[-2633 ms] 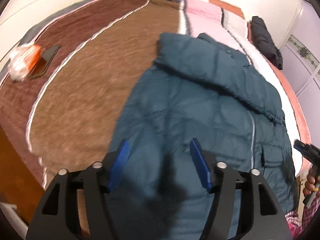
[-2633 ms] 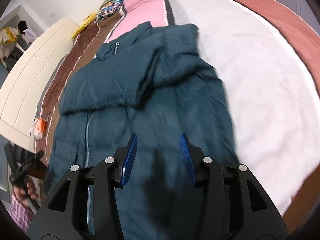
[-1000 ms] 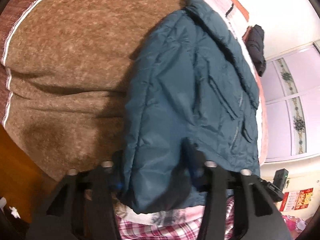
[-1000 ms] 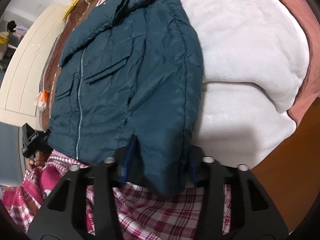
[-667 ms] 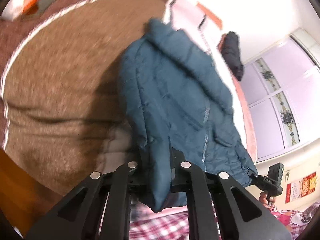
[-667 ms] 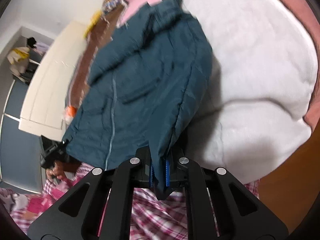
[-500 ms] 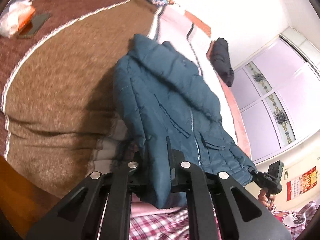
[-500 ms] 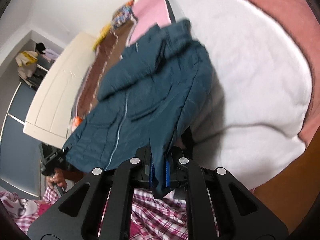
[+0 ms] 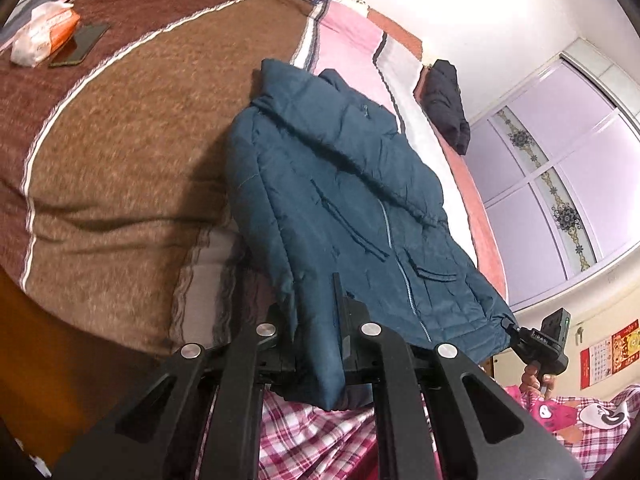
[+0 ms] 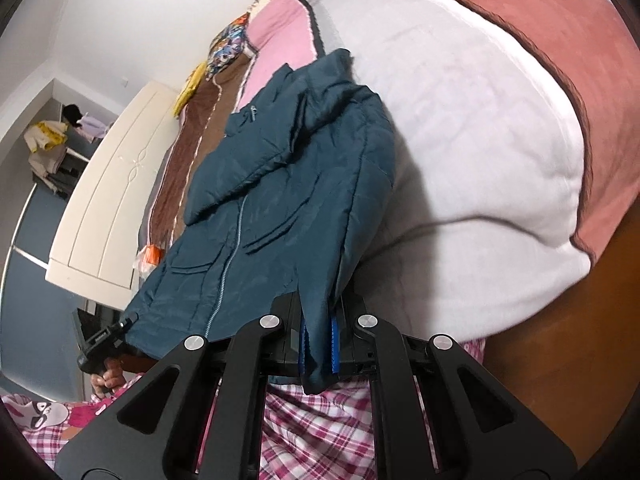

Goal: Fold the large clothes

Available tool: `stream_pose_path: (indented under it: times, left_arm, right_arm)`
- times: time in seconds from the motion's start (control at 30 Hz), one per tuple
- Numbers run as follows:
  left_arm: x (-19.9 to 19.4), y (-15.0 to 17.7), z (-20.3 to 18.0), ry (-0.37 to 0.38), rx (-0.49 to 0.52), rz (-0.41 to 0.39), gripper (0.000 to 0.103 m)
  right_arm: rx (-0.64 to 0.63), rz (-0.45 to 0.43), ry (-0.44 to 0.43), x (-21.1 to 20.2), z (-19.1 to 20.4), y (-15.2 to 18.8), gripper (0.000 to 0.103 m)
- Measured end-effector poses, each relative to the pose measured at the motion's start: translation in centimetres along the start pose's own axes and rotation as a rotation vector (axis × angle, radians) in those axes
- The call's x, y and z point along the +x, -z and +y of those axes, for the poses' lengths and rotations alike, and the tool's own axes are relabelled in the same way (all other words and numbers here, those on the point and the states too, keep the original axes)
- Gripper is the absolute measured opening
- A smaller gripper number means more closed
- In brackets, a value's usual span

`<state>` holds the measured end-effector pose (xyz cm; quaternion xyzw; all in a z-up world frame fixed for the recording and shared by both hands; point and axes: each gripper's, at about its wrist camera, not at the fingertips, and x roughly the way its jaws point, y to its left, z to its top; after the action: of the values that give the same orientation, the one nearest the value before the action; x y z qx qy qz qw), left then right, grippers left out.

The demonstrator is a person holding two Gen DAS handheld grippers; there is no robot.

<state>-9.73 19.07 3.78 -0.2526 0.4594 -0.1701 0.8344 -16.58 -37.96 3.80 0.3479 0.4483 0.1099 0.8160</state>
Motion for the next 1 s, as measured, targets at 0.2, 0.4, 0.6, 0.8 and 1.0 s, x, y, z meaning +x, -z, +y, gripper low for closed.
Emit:
stream_pose_path:
  times: [0.2,0.4,0.6,0.8,1.0]
  left_arm:
    - [-0.2,-0.2,0.1,0.024,-0.024,-0.009,0.01]
    - [-0.6,-2.3,-1.1,0.061,-0.011,-0.049,0.01]
    - [-0.8,-6.9,-2.6,0.107,-0.02,-0.102,0.01]
    - [0.0,-13.4,-4.1,0.14,-0.023,-0.152,0.01]
    - [3.2,-21.1,-5.4,0.121,-0.002,-0.184,0.01]
  right_arm:
    - [0.035,-0.011,-0.017,-0.3,-0.4,-0.5,0.009]
    - [-0.006,-0.046,-0.028,-0.9,1.3,-3.1,0.009]
    - [-0.067,-0.09,-0.069,-1.4,4.2,-7.8,0.01]
    - [-0.083,-0.129,-0.112,0.4,7.4,-16.2,0.01]
    - [-0.058,-0.153,-0.091,5.1,9.3,-25.0,0.01]
